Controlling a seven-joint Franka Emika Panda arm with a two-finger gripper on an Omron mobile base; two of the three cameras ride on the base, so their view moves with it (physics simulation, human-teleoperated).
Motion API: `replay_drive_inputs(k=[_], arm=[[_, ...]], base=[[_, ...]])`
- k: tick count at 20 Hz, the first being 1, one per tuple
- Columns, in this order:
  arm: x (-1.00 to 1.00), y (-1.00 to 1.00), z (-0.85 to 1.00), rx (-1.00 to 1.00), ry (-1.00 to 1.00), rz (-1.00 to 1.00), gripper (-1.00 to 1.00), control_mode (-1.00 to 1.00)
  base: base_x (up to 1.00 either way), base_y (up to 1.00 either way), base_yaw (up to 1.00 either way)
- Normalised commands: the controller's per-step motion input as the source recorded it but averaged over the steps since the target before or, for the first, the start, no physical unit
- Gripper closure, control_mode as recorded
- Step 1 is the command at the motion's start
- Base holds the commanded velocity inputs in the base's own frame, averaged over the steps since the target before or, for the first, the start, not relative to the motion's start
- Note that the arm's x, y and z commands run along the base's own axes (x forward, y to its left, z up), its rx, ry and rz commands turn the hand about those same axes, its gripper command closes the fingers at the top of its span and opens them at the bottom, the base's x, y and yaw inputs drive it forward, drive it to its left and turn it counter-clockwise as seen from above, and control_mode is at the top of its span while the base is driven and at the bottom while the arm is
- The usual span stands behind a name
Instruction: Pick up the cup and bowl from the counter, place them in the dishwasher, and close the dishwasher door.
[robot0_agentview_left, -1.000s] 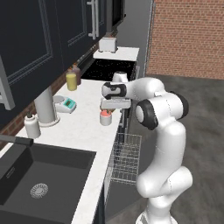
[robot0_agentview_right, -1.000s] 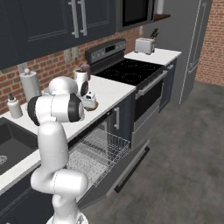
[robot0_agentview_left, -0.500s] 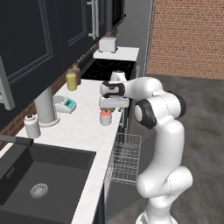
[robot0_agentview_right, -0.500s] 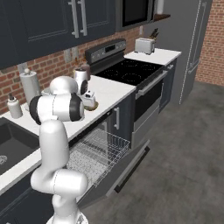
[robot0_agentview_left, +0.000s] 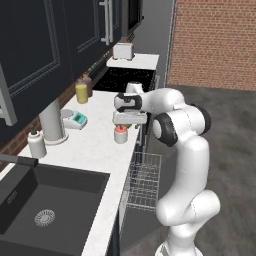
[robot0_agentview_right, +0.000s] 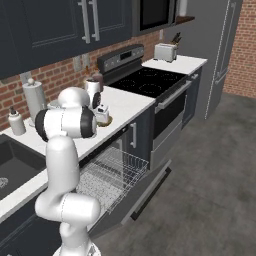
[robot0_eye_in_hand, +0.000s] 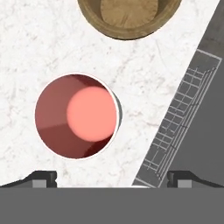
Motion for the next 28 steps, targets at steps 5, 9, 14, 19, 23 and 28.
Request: replay_drive_inputs(k=[5,9,14,19,23,28], arm=[[0.25,0.00,-0.02,0.00,0.07,0.00,-1.00,-1.00],[0.01,0.01,-0.08,0.00,0.05,0.00,-1.00,-1.00],[0.10,0.00,-0.24,0.00,0.06,-0.01,-1.00,-1.00],[0.18,0.00,-0.31,0.00,0.02,-0.02,-1.00,-1.00],[0.19,0.00,-0.29,0.00,0.02,-0.01,-1.00,-1.00],[0.29,0.10,-0.13,0.00,0.03,0.00,-1.00,-1.00]], base=[[0.00,0.00,0.00],[0.00,0.00,0.00],[0.00,0.00,0.00],[0.00,0.00,0.00],[0.00,0.00,0.00],[0.00,0.00,0.00]])
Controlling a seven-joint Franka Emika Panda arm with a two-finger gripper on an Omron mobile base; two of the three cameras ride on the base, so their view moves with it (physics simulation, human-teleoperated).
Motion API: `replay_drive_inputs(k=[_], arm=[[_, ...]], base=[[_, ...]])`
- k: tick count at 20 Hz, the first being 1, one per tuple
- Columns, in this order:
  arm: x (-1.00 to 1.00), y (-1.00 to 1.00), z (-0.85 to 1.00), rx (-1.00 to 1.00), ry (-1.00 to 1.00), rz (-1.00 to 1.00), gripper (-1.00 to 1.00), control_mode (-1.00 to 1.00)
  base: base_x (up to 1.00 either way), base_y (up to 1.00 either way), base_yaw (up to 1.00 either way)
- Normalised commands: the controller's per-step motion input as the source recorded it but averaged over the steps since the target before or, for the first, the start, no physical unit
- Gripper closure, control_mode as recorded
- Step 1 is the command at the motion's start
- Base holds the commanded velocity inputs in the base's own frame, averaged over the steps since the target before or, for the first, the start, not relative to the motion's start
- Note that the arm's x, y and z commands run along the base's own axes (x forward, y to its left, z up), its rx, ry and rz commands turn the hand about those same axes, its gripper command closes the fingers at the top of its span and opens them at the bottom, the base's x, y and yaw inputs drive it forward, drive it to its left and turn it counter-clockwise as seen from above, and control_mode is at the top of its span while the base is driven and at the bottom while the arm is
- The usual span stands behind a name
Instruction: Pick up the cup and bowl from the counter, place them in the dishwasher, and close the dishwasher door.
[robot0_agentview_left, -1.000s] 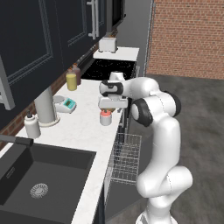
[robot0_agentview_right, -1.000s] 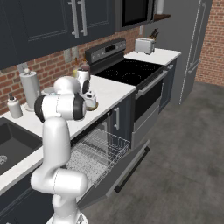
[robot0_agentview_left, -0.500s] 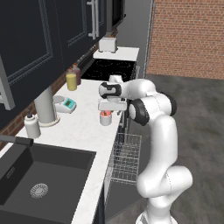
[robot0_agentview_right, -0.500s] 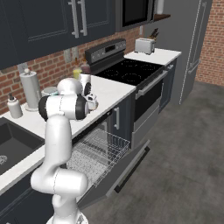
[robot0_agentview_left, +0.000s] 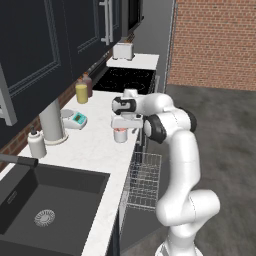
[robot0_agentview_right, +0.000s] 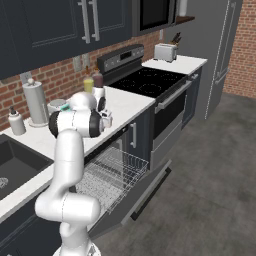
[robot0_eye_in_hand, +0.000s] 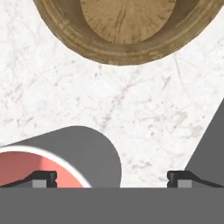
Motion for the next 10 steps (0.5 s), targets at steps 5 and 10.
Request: replay_drive_inputs(k=[5,10], arm=[[0.10,0.01,-0.16,0.00,0.00,0.00,-1.00,-1.00],[0.00,0.00,-0.11,0.00,0.00,0.00,1.00,-1.00]], base=[[0.00,0.00,0.00],[0.00,0.00,0.00]])
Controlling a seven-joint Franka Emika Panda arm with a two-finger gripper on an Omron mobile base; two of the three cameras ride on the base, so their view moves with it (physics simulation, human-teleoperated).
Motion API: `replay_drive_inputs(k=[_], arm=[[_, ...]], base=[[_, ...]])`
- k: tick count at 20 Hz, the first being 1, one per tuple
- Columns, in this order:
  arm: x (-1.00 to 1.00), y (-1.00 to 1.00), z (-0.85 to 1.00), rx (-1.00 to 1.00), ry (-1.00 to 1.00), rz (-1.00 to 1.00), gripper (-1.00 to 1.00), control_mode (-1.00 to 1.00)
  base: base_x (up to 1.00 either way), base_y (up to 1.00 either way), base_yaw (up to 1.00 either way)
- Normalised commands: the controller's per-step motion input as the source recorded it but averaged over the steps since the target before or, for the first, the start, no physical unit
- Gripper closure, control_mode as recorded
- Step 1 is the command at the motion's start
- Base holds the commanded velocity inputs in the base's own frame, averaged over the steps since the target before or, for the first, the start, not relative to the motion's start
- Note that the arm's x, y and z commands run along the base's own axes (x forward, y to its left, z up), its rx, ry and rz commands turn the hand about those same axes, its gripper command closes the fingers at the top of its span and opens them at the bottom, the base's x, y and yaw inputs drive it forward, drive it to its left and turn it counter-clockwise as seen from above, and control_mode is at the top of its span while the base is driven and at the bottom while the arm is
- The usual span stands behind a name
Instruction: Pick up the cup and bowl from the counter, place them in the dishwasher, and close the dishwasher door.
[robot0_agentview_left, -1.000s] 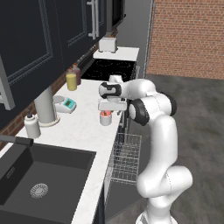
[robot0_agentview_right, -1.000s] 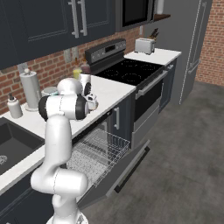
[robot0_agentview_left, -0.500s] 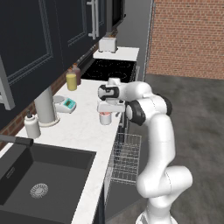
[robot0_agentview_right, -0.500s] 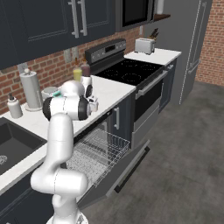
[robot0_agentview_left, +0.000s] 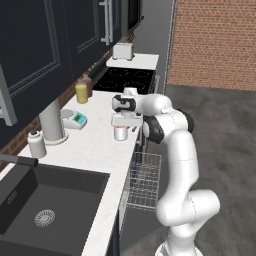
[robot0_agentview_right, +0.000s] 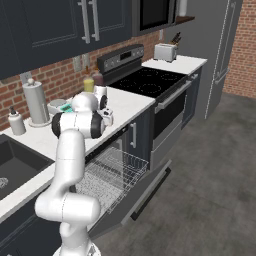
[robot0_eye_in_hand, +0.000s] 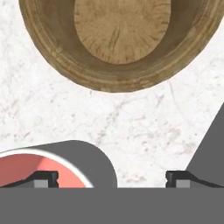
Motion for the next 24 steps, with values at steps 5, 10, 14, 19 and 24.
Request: replay_drive_inputs(k=[5,10,14,19,24], arm=[[-0.09,0.00,-0.14,0.00,0.01,0.00,1.00,-1.00],[-0.28,0.01,-0.01,0.00,0.00,0.00,1.00,-1.00],[-0.36,0.00,0.00,0.00,0.00,0.00,1.00,-1.00],[-0.81,-0.20,0.00,0.00,-0.10,0.02,1.00,-1.00],[-1.00,-0.62,0.00,0.00,-0.19,0.13,1.00,-1.00]], base=[[0.00,0.00,0.00],[0.00,0.00,0.00],[0.00,0.00,0.00],[0.00,0.00,0.00],[0.00,0.00,0.00]])
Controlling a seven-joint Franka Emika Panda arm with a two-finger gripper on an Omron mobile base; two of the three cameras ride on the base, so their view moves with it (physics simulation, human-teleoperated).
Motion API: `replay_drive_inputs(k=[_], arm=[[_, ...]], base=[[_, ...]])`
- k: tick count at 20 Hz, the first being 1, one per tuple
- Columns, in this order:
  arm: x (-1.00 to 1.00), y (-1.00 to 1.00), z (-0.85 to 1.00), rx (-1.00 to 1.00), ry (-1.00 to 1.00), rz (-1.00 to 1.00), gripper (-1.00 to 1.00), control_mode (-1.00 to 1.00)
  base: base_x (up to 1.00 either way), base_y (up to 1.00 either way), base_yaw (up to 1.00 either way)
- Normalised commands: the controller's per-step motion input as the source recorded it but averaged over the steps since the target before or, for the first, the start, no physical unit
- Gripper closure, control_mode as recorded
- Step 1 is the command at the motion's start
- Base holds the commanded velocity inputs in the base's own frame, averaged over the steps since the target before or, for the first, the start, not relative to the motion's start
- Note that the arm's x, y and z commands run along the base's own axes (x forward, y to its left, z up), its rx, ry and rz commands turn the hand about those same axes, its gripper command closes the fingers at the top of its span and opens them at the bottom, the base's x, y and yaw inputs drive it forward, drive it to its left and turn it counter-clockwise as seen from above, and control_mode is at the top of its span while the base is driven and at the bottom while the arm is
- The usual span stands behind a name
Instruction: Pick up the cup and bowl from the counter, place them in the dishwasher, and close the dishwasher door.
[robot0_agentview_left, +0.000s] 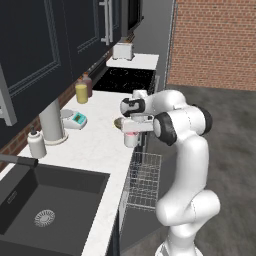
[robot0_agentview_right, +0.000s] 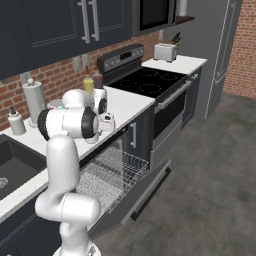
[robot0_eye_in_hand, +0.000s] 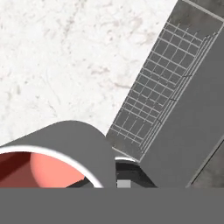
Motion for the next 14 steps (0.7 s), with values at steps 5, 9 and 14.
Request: replay_drive_inputs(k=[5,9,14], arm=[[-0.97,-0.79,0.00,0.00,-0.14,0.28,1.00,-1.00],[-0.96,-0.43,0.00,0.00,-0.10,0.41,1.00,-1.00],[-0.70,-0.26,0.04,0.05,-0.15,0.52,1.00,-1.00]], base=[[0.00,0.00,0.00],[0.00,0.00,0.00],[0.00,0.00,0.00]])
